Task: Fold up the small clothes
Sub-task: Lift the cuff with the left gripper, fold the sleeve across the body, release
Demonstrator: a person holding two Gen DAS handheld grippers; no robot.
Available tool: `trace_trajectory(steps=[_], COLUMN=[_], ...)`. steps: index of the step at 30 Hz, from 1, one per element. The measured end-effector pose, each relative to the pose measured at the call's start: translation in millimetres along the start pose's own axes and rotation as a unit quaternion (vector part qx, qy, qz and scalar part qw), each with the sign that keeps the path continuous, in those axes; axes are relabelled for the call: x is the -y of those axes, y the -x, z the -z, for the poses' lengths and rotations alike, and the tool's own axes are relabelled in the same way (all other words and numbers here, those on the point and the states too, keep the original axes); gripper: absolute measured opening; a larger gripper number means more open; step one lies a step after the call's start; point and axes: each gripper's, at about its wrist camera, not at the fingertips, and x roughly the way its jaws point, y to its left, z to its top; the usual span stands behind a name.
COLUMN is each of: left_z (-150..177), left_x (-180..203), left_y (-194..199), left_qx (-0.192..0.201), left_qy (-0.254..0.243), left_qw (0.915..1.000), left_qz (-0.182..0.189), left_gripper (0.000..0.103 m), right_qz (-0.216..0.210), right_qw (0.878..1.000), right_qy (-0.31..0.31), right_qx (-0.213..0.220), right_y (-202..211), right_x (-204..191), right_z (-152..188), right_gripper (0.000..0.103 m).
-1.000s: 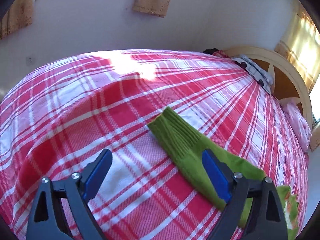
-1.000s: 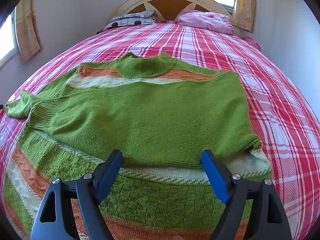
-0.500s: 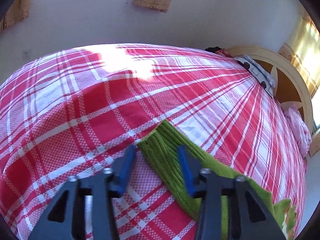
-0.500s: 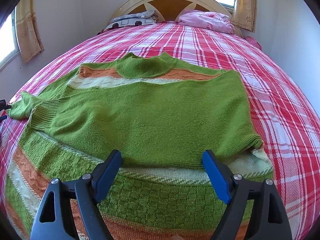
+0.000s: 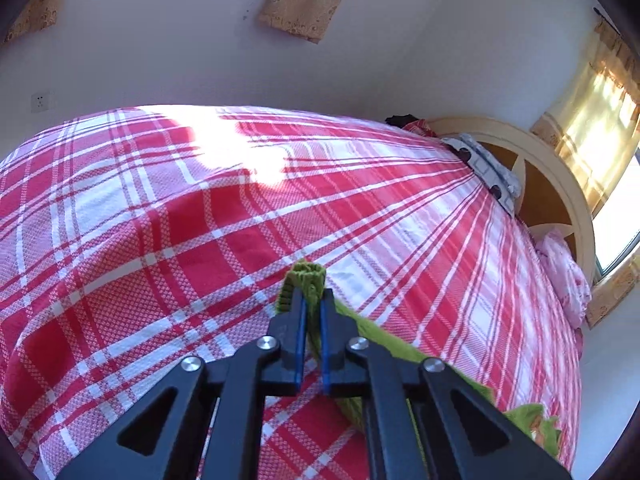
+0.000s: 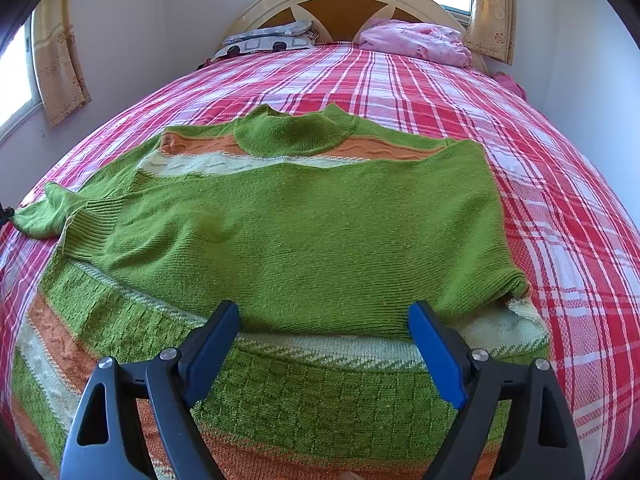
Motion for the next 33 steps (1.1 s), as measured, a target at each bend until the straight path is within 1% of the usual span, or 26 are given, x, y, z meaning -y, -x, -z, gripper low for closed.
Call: trace_trajectory(steps=[3,13,16,20,25,29,33], left_z=[-3,-6,-9,-12,-14,-14,-16], left_x=[4,30,42,62,89,113,135], left_y=[6,33,43,63,85,105,122], left_qx=[0.003,0.017,0.030,0.054,0.071,0.087,0.100], left_qy=[0.008,-0.006,-0.013,-0.035,-0.057,-0.072,-0.081], left_qw=[0.9999,0.9978,0.9957,0.9906,0.9846,0.9769,0.9702], left_qz=[0.014,0.064,0.086,0.120,0.149,0.181,0.205], left_gripper=[0.006,0.006,0.006,0.006,0.006,0.006,0.006], right_qz=[-0.001,-0.001,-0.002,-0.005,-0.010,-0.017,-0.022], right_qw=[1.000,1.000,1.000,1.000,1.000,1.000,1.000], right_qy=[-0.001,-0.001,-0.002,-0.003,-0.006,-0.011,-0.014], right_qx=[0.000,0.001,0.001,0.002,0.003,0.005,0.007], right_y=[0,0,0,1,2,2,3], right_x=[0,1,-1,-2,-3,0,2], right_z=[0,0,0,0,0,0,0], right_gripper=[0.087,0.088,0.088,0.088,0.088,0.088,0.088])
